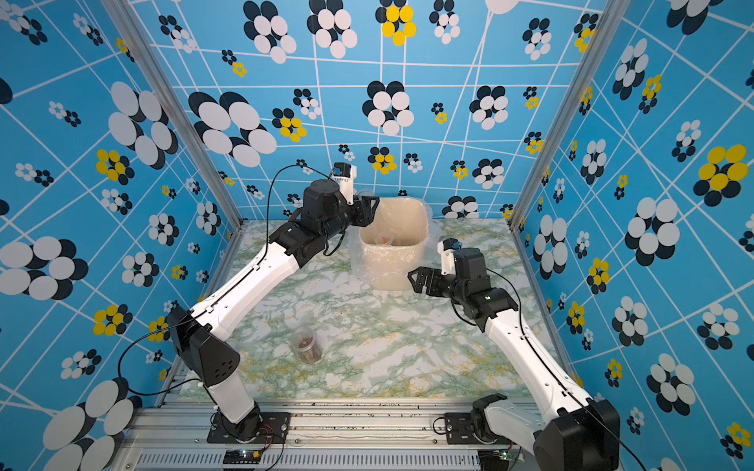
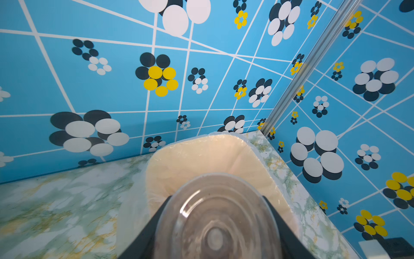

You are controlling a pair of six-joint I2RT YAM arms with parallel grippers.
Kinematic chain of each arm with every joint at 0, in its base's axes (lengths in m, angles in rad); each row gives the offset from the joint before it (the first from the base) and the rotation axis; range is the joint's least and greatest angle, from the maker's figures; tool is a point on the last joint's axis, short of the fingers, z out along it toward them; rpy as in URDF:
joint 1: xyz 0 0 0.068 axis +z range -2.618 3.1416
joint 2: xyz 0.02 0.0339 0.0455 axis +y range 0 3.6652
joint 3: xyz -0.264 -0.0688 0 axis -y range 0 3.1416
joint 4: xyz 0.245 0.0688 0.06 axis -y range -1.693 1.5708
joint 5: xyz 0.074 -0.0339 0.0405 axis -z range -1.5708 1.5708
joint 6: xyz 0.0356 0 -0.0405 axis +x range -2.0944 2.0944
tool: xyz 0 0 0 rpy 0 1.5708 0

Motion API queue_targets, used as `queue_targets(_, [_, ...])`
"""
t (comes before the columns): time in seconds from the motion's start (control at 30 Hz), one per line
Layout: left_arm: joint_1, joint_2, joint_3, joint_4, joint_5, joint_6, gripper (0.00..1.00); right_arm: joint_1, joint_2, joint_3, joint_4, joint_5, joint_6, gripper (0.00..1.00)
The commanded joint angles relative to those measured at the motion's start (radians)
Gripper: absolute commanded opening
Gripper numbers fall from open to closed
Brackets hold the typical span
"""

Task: Empty the moldy dried flower tea in the jars
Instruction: Pour the moldy dried flower tea into the trash bin.

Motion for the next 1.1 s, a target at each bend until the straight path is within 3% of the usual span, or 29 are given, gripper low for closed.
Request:
queue_targets(0.0, [-0.062, 0.015, 0.057, -0.009, -0.103, 0.136, 0.0, -0.005, -0.003, -0.017, 0.023, -0.013, 0.006, 0.99])
queue_targets(0.07, [-0.048, 0.021, 0.06, -0.014, -0.06, 0.091, 0.0, -0.005, 0.0, -0.016, 0.023, -0.014, 0.005, 0.99])
queue_targets(0.2, [0.035, 0.031, 0.038, 0.014, 0.096, -0.114, 0.0, -0.005, 0.002, -0.015, 0.025, -0.02, 0.009, 0.99])
queue_targets(0.37, [-0.063, 0.046, 0.094, -0.029, -0.065, 0.096, 0.0, -0.005, -0.001, -0.019, 0.021, -0.015, 0.001, 0.99])
queue_targets(0.5, [0.001, 0.054, 0.089, -0.017, 0.053, -0.043, 0.0, -0.005, 0.002, -0.016, 0.019, -0.019, 0.004, 0.99])
queue_targets(0.73, [0.014, 0.026, 0.046, 0.019, 0.052, -0.074, 0.0, -0.005, -0.014, -0.021, 0.022, -0.005, -0.006, 0.99])
queue_targets(0.87, [0.08, 0.006, -0.004, 0.083, 0.18, -0.235, 0.0, -0.005, -0.021, -0.021, 0.034, -0.006, 0.001, 0.99])
queue_targets(1.07, [0.203, -0.027, -0.158, 0.316, 0.402, -0.574, 0.0, -0.005, -0.071, -0.038, 0.067, 0.006, 0.009, 0.99])
